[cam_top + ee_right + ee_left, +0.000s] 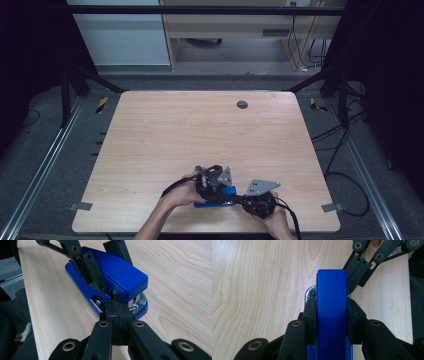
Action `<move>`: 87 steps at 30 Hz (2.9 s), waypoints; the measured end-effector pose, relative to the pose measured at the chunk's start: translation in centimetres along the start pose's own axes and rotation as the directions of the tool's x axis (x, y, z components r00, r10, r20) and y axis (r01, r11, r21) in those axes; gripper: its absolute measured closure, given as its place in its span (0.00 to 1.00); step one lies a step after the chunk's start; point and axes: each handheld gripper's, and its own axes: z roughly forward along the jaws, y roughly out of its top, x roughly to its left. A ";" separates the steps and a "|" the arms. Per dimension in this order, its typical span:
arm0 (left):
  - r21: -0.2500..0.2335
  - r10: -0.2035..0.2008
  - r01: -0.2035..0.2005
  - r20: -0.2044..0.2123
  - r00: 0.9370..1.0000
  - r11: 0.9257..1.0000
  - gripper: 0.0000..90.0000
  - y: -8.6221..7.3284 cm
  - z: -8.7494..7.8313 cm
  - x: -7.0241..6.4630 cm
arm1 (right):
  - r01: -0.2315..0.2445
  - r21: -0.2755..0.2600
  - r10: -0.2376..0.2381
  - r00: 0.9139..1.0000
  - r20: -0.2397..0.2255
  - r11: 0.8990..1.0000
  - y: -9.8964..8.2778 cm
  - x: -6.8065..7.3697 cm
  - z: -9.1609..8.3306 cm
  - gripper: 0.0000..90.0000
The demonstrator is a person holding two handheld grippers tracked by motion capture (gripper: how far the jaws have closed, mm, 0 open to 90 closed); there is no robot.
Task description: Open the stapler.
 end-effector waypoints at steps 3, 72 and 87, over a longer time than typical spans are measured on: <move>-0.003 -0.004 0.004 0.002 1.000 1.000 0.73 0.0 0.0 0.0 | -0.003 0.000 0.003 1.000 -0.003 1.000 0.0 0.0 0.0 1.00; -0.033 0.006 -0.006 0.020 1.000 0.999 0.73 -0.1 -0.6 0.4 | -0.001 -0.017 0.001 1.000 -0.017 1.000 -0.1 -0.1 0.1 1.00; -0.115 -0.020 0.021 0.012 1.000 0.993 0.73 -1.4 -2.4 0.8 | -0.017 -0.017 0.017 1.000 -0.023 1.000 0.3 -0.3 0.7 1.00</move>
